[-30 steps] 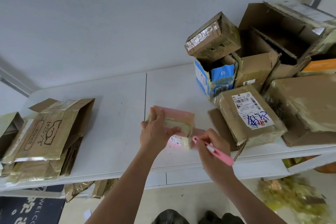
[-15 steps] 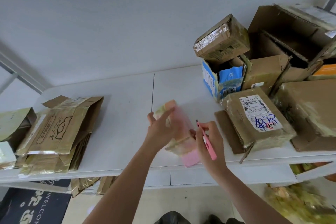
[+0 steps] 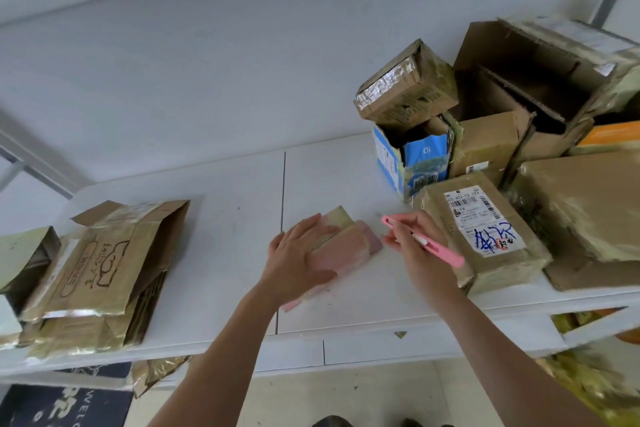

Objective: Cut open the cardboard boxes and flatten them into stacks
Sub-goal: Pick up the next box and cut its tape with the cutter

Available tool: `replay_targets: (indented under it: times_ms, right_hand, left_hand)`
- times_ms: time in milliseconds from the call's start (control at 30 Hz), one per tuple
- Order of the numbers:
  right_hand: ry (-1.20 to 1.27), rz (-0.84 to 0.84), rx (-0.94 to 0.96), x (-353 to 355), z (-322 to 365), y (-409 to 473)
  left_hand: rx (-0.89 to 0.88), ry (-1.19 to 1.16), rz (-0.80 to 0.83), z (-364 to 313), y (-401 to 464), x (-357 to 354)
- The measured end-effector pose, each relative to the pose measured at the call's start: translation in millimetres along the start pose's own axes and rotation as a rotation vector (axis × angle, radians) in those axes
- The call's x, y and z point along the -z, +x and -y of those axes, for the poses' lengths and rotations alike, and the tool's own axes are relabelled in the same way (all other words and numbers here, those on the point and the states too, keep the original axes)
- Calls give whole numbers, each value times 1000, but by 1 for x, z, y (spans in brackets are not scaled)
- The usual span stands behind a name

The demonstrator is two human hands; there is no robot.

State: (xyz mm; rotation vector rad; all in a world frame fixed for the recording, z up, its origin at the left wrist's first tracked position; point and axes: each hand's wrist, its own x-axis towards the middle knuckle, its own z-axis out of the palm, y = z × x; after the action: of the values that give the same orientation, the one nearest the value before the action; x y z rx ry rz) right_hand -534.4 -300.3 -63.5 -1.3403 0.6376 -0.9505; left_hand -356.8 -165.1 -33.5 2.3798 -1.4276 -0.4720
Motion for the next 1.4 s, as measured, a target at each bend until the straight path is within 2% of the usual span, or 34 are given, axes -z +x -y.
replay_targets:
  times_ms: [200, 333, 600, 800, 1400]
  right_hand:
    - [-65, 201, -66, -6, -10, 29]
    - [5, 220, -165, -12, -17, 38]
    - [-25, 251, -183, -22, -20, 48]
    - [-3, 276, -328, -21, -19, 62]
    - [-95, 430, -181, 12, -6, 42]
  left_hand:
    - [16, -41, 10, 2, 7, 2]
    - [54, -72, 37, 4, 15, 3]
    - [52, -73, 49, 7, 19, 1]
    - [47, -91, 42, 8, 19, 1]
    - [70, -121, 86, 2, 18, 7]
